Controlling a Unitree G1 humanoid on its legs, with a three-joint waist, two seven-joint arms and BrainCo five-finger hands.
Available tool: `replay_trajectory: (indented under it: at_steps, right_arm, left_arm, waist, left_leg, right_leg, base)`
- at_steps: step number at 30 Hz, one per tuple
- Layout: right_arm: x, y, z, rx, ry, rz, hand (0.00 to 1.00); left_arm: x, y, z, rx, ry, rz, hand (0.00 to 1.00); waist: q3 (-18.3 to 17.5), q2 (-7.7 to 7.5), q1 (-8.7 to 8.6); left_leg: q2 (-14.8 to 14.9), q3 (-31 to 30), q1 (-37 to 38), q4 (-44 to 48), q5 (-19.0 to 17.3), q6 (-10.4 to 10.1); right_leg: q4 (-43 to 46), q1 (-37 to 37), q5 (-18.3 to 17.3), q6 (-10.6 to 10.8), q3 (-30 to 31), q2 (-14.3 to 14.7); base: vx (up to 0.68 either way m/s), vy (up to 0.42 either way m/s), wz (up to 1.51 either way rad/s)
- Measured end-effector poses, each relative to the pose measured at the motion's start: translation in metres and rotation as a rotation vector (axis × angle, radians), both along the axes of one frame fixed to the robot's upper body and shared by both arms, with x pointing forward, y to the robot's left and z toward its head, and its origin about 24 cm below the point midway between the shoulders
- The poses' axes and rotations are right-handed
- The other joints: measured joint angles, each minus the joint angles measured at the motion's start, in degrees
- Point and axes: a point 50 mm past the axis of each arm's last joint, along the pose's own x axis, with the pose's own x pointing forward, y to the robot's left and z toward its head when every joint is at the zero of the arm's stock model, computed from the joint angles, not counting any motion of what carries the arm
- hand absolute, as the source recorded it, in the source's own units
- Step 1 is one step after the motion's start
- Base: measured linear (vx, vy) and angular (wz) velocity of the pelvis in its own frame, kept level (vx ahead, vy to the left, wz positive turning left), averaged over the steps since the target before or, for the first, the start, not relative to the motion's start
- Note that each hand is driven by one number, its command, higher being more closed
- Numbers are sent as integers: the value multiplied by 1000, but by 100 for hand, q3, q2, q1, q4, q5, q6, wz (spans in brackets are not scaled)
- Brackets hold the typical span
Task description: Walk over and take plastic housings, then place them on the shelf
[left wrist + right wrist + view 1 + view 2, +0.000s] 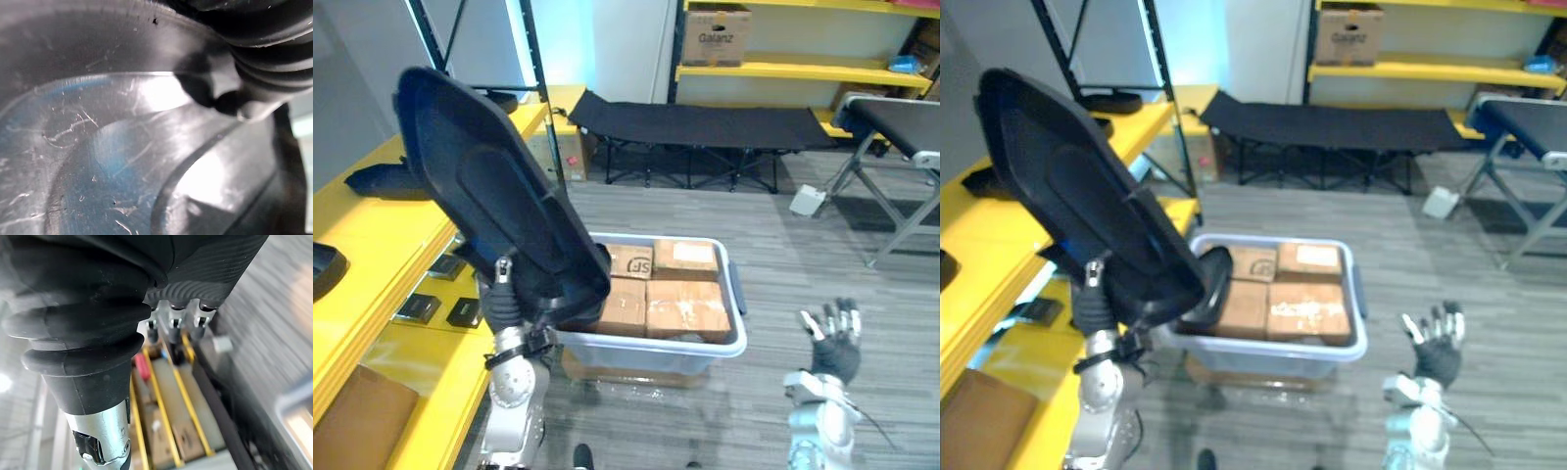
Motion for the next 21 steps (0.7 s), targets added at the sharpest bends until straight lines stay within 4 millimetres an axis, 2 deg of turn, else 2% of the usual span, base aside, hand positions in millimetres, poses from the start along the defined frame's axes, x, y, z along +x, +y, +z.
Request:
replay_trajectory:
  at_steps: [4,10,15,18,20,21]
  right_arm:
    - [11,-9,19,-51,-29,-28,0]
    - [29,4,27,-76,-47,63,0]
    - [50,31,35,-78,-89,180,0]
    - [62,47,40,-83,-107,251,0]
    - [71,59,42,-88,-112,311,0]
    - [76,67,43,-86,-117,344,0]
  left_arm:
    - [-5,12,13,12,-54,-26,100]
    - [-21,37,16,65,-47,98,100]
    - [-45,56,25,135,-51,232,100]
    - [-54,62,29,149,-57,280,100]
    - [-61,65,29,143,-53,315,100]
    - [-66,67,29,139,-54,338,100]
  waist:
    - [-19,67,-4]
    - [-11,189,81]
    - [16,236,273]
    - [37,215,501]
    - [61,170,539]
    - [72,149,621]
  left_leg:
    - [2,0,2,0,1,-1]
    - [-30,-146,-9,0,1,1]
    - [-96,-429,-212,1,4,2]
    - [-110,-484,-228,1,59,0]
    - [-192,-685,-224,1,95,11]
    - [-216,-747,-235,1,123,-2]
  right_leg:
    - [-12,11,0,-1,-17,1]
    - [-44,206,-8,12,-310,-19]
    - [-43,294,-109,70,-810,-51]
    - [-45,366,-131,64,-947,-58]
    - [-9,505,-228,101,-1186,-98]
    - [57,513,-274,103,-1273,-123]
  base:
    - [0,0,0]
    - [11,4,21]
    - [9,10,49]
    - [35,5,31]
    - [59,-5,56]
    - [36,0,31]
